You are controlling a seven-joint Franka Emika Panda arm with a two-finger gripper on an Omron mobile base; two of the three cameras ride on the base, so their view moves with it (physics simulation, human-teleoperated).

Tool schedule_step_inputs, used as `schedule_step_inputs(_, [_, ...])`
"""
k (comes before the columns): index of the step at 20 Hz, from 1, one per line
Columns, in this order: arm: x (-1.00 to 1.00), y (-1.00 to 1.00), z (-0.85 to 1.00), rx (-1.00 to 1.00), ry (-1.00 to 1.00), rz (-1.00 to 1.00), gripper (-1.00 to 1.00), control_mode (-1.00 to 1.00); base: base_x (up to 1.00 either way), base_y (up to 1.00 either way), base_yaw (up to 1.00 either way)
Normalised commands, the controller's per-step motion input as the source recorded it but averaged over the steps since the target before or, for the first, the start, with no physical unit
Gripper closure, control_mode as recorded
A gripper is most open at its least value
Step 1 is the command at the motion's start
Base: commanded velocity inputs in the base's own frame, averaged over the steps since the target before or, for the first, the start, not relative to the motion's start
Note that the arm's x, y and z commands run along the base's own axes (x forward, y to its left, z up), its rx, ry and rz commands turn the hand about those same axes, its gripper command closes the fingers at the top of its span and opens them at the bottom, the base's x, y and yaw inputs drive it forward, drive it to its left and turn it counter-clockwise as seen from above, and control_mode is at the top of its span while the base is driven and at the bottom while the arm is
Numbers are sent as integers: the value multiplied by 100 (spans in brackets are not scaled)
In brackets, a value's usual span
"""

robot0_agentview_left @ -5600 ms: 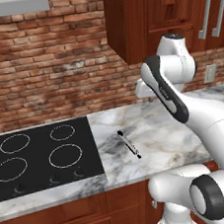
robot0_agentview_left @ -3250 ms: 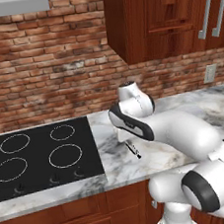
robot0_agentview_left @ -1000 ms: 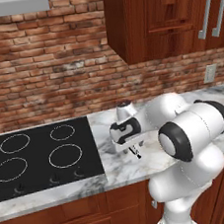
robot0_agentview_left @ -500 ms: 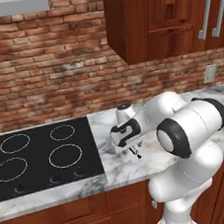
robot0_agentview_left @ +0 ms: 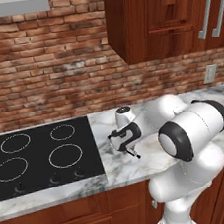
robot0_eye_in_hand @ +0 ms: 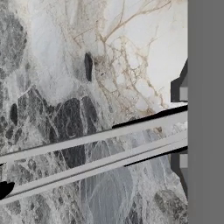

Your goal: Pick up the tongs from the counter and place them near the plate next to the oven.

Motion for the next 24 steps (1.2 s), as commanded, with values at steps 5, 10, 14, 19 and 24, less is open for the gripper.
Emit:
schedule_step_inputs(5, [-22, 0, -6, 1, -8, -2, 100, -100, 0, 0, 0])
schedule_step_inputs(10, [-35, -2, 20, 5, -28, -1, 100, -100, 0, 0, 0])
schedule_step_inputs(14, [-32, -1, 72, 7, -20, 0, 100, -100, 0, 0, 0])
schedule_step_inputs(19, [-24, -6, 72, 10, -4, 0, 100, -100, 0, 0, 0])
schedule_step_inputs(24, [-41, -26, 58, 10, -4, 0, 100, -100, 0, 0, 0])
